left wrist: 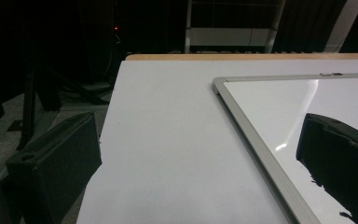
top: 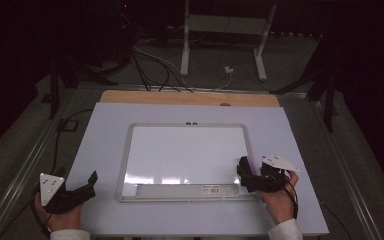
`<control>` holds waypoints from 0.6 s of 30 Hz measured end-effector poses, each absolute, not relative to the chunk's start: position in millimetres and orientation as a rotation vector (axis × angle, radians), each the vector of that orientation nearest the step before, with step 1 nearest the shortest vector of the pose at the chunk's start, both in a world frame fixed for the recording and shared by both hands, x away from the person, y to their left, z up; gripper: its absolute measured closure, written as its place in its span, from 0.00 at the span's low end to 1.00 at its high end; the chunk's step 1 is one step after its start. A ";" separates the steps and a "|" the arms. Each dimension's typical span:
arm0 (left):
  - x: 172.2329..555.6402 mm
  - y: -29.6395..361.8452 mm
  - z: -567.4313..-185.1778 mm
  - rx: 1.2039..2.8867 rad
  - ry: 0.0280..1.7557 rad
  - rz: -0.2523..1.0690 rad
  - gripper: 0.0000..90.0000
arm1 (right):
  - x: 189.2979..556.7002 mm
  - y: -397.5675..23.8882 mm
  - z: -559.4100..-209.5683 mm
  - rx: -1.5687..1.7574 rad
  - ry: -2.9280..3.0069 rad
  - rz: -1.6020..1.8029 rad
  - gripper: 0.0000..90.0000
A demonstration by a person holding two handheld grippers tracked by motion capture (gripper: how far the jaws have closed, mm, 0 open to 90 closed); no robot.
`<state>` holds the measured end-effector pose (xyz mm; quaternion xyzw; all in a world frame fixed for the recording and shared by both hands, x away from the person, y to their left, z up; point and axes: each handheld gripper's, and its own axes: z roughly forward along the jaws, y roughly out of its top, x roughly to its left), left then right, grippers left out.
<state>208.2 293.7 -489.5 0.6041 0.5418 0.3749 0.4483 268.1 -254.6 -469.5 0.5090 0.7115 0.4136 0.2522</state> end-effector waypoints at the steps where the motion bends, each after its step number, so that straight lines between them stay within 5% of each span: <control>1: 208.1 293.7 -489.3 1.494 1.340 0.929 0.01 | 267.7 -255.3 -468.5 1.378 1.930 1.138 0.02; 18: 207.1 290.0 -486.9 1.496 1.326 0.931 0.01 | 260.3 -284.0 -459.0 1.331 1.862 1.185 0.00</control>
